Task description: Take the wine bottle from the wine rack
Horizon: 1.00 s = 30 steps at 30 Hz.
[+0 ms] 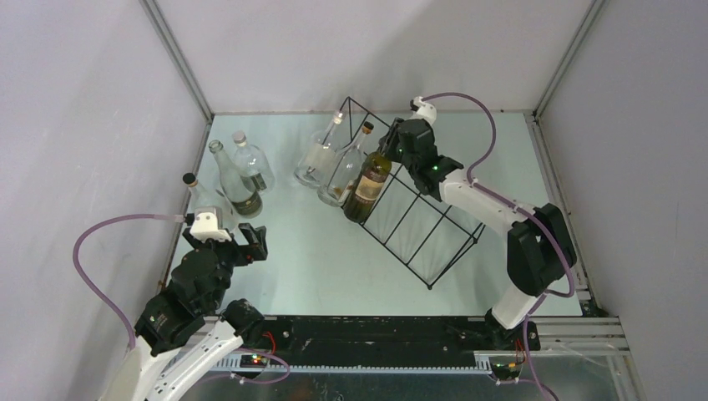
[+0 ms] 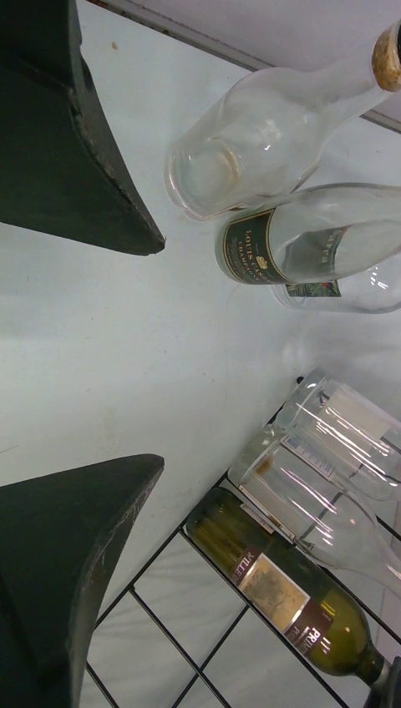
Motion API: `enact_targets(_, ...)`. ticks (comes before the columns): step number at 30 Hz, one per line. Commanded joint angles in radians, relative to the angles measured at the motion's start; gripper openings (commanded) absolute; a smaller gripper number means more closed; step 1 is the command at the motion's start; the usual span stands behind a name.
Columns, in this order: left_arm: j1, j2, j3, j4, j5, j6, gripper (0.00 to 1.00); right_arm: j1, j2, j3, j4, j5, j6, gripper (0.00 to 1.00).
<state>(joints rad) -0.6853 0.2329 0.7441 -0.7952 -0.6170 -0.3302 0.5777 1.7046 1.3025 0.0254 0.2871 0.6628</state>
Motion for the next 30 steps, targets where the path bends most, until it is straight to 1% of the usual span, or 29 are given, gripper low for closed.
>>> enact_targets(1, -0.007, 0.009, -0.001, 0.013, -0.012, 0.013, 0.96, 0.062, -0.123, 0.037, 0.086, 0.098, -0.160, 0.00)
enact_targets(5, -0.008, -0.007, -0.002, 0.008, -0.029, 0.006, 0.96, 0.130, -0.169, 0.031, 0.110, 0.146, -0.244, 0.00)
enact_targets(9, -0.007, 0.006, -0.002, 0.013, -0.013, 0.011, 0.96, 0.189, -0.218, 0.017, 0.132, 0.203, -0.328, 0.00)
enact_targets(12, -0.008, 0.013, 0.000, 0.010, -0.016, 0.012, 0.96, 0.220, -0.253, -0.009, 0.171, 0.225, -0.378, 0.00)
enact_targets(18, -0.007, -0.010, -0.004, 0.007, -0.030, 0.005, 0.96, 0.305, -0.282, -0.012, 0.201, 0.262, -0.482, 0.00)
enact_targets(22, -0.008, 0.006, -0.001, 0.008, -0.027, 0.005, 0.96, 0.390, -0.290, -0.011, 0.217, 0.271, -0.552, 0.00)
enact_targets(30, -0.007, -0.001, -0.002, 0.006, -0.035, 0.001, 0.96, 0.510, -0.289, -0.012, 0.221, 0.248, -0.602, 0.00)
